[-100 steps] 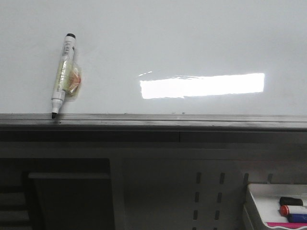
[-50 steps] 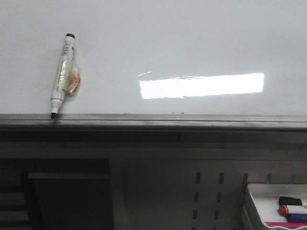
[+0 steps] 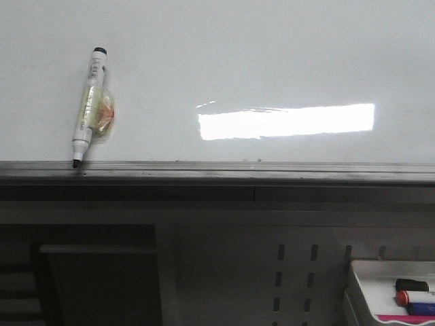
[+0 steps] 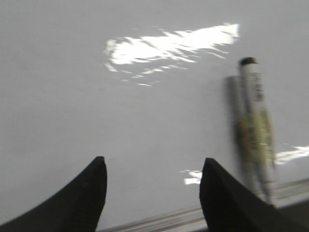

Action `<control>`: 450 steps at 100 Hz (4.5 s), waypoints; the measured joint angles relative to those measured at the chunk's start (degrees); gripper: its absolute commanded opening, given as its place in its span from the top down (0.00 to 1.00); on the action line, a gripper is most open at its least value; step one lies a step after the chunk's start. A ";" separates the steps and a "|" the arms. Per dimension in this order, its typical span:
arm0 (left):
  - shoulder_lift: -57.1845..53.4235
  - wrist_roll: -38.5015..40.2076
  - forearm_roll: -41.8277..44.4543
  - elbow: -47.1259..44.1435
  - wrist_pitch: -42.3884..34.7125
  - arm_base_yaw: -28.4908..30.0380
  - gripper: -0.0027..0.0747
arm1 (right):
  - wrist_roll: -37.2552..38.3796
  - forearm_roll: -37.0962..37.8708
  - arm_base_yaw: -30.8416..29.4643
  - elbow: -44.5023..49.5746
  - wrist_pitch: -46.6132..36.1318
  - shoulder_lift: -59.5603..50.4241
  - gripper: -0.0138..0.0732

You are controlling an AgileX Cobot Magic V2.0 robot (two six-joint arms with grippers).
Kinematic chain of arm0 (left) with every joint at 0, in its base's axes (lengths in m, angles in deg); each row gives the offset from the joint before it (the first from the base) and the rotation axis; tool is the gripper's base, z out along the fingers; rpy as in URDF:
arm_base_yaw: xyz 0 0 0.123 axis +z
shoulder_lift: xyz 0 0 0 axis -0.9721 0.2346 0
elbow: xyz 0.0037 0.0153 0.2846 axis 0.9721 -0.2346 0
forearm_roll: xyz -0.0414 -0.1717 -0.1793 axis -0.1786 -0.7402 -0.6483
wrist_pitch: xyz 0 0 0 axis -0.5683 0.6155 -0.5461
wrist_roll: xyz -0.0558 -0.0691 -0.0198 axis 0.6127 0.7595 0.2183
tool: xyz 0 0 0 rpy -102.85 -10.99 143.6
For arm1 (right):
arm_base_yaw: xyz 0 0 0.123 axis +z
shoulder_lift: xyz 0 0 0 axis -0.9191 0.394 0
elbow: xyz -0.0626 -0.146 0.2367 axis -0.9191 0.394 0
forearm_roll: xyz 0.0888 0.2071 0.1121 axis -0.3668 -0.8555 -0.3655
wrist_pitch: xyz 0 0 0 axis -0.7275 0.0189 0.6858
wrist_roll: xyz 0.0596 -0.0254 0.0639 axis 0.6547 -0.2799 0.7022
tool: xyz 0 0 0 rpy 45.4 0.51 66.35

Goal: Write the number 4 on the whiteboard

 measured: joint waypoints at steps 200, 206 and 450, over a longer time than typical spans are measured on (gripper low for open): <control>10.43 5.65 37.39 7.47 -9.13 -14.62 0.99 | -8.66 0.00 32.75 -19.71 10.95 19.14 0.42; 9.54 5.65 42.34 7.38 -9.13 -14.62 0.99 | -8.66 0.00 36.09 -22.34 11.07 22.20 0.32; -0.99 12.03 30.48 7.01 7.05 -14.62 0.53 | -8.56 3.16 38.05 -52.06 6.03 66.38 0.92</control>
